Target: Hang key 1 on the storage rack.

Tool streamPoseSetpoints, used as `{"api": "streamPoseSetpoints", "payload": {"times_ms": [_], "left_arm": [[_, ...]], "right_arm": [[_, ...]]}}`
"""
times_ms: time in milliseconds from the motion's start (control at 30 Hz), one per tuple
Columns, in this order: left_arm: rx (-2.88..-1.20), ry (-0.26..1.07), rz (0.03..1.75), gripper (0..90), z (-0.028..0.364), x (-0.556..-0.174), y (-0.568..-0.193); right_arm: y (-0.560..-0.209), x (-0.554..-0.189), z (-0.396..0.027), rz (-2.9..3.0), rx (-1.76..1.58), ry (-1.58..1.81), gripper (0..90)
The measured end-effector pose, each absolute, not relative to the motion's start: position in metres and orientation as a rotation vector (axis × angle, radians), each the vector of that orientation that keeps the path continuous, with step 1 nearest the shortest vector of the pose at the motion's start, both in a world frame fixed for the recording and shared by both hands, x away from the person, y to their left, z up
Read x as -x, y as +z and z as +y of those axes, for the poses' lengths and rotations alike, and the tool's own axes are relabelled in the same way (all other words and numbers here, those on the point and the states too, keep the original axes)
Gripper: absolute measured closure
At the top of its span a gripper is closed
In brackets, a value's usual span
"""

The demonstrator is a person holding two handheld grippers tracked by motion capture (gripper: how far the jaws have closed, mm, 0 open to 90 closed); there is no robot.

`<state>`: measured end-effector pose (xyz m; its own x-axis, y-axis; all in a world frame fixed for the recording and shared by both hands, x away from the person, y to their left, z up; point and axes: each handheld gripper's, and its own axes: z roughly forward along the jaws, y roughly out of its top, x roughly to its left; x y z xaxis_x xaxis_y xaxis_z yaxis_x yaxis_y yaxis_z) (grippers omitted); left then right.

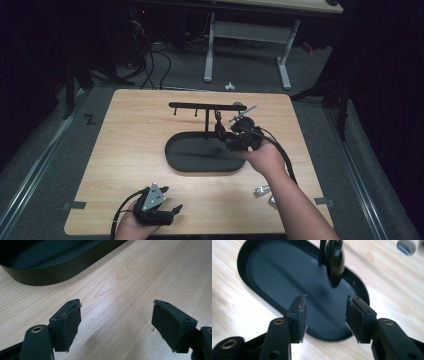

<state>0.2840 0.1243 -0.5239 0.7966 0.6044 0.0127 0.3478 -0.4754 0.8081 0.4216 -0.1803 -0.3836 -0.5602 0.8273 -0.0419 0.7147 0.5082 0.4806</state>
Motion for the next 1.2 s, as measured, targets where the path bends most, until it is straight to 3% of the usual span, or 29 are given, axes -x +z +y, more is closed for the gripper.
{"api": "streamPoseSetpoints", "payload": {"times_ms": [500, 933, 1200], "left_arm": [[-2.123, 0.373, 0.697, 24.4, 0.121, -0.282, -0.525], [-2.135, 0.37, 0.689, 24.4, 0.12, -0.283, -0.526], [-2.135, 0.372, 0.692, 24.4, 0.12, -0.283, -0.527]], "right_arm": [[-0.429, -0.366, -0.22, 2.459, -1.318, 0.709, 44.2], [-0.45, -0.344, -0.262, 2.443, -1.327, 0.61, 53.1], [-0.46, -0.338, -0.284, 2.441, -1.371, 0.518, 50.9]]}}
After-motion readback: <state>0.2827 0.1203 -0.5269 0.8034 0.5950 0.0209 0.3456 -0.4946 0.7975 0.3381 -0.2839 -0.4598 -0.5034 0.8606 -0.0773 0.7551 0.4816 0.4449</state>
